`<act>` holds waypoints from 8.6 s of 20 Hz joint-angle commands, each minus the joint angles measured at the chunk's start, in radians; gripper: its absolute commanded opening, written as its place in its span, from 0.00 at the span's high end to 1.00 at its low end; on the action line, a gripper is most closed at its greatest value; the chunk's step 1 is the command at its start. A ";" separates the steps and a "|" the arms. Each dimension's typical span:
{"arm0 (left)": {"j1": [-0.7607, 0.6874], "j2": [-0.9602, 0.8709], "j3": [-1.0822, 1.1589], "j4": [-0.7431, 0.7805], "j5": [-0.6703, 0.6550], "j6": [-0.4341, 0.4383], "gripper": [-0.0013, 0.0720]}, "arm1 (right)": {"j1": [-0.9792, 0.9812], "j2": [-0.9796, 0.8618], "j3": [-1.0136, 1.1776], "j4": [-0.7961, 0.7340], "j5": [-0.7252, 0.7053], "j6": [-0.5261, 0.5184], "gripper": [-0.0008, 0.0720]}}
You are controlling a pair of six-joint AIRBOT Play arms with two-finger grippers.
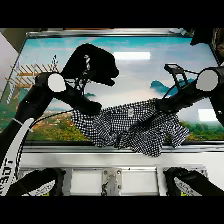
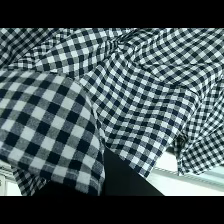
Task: Fold the clothes and pants, and hang the long-sleeved shirts on hangers.
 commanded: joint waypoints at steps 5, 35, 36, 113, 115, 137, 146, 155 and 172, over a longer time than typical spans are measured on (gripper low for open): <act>-0.059 -0.001 0.096 -0.002 -0.050 0.010 0.97 | -0.010 0.068 -0.025 -0.009 -0.017 0.015 0.97; 0.508 -0.380 0.158 0.731 0.369 -0.106 0.04 | -0.010 0.073 -0.026 -0.008 -0.010 0.014 0.97; 0.523 -0.413 0.158 0.732 0.383 -0.105 0.04 | -0.010 0.073 -0.026 -0.008 -0.010 0.014 0.97; 0.346 0.315 -0.301 -0.170 -0.323 1.157 0.97 | -0.010 0.071 -0.026 -0.008 -0.010 0.014 0.97; 0.346 0.253 -0.280 -0.170 -0.328 1.143 0.97 | -0.010 0.071 -0.026 -0.008 -0.010 0.014 0.97; 0.153 0.040 -0.274 -0.170 -0.125 1.089 0.97 | -0.011 0.071 0.011 -0.032 0.092 -0.034 0.97; 0.140 0.040 -0.274 -0.164 -0.081 1.048 0.97 | -0.008 0.071 0.116 -0.132 0.164 -0.023 0.97; 0.050 0.040 -0.274 -0.207 0.009 1.073 0.97 | 0.076 0.071 0.116 -0.132 0.121 -0.012 0.97; 0.051 0.039 -0.274 -0.212 0.043 1.082 0.97 | 0.443 -0.145 0.333 -0.121 0.062 -0.015 0.98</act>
